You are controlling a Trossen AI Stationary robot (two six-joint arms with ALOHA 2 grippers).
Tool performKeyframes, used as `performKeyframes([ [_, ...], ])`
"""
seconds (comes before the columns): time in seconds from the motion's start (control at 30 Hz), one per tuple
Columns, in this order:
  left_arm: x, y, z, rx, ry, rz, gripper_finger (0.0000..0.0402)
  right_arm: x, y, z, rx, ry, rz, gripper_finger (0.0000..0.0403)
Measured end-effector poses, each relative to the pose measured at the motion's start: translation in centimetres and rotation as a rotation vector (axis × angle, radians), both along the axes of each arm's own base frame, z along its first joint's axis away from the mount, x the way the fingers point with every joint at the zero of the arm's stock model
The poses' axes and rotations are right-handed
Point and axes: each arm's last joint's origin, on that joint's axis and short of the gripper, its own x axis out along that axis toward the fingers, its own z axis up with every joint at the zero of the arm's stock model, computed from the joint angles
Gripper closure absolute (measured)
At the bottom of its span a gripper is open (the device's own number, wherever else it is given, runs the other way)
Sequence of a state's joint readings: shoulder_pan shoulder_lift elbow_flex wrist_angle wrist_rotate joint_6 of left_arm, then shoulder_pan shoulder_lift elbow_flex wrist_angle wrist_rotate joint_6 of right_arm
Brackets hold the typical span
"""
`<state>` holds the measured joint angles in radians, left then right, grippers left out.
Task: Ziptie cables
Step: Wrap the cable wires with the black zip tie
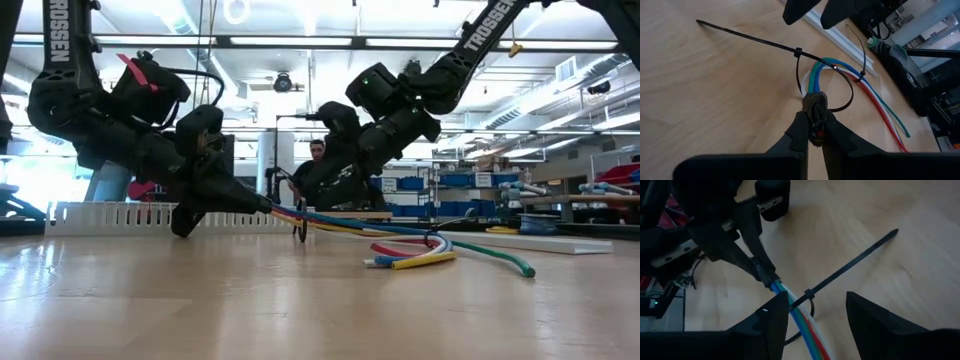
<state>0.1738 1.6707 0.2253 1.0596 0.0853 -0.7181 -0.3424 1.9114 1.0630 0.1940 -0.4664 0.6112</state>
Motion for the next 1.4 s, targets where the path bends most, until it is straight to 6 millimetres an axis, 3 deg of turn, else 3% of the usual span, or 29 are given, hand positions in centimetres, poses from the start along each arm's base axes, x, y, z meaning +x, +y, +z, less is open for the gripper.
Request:
performKeyframes([
  [0.17,0.0,0.0,0.0,0.006,0.001,0.003,0.0367,0.9,-0.4,-0.9,0.022,0.006,-0.014,0.0222],
  [0.37,0.0,0.0,0.0,0.008,0.002,0.008,0.0367,4.5,-0.7,-3.1,0.111,0.0,0.091,0.0223],
  [0.47,0.0,0.0,0.0,0.008,0.001,0.009,0.0367,5.1,-1.1,-3.3,0.152,0.006,0.088,0.0226],
  [0.6,0.0,0.0,0.0,0.012,0.002,0.007,0.0366,5.0,-1.1,-3.3,0.092,0.025,0.085,0.0264],
  [0.8,0.0,0.0,-0.1,0.02,0.018,0.003,0.0368,5.0,-1.1,-3.4,0.042,0.01,0.125,0.039],
  [1.1,-0.1,-0.1,-0.4,0.014,0.055,0.003,0.0368,4.6,-1.4,-2.2,-0.045,0.009,0.112,0.0402],
  [1.4,-0.2,-0.2,-0.5,0.019,0.056,0.013,0.0368,2.4,-0.9,0.4,-0.202,0.208,0.067,0.0403],
])
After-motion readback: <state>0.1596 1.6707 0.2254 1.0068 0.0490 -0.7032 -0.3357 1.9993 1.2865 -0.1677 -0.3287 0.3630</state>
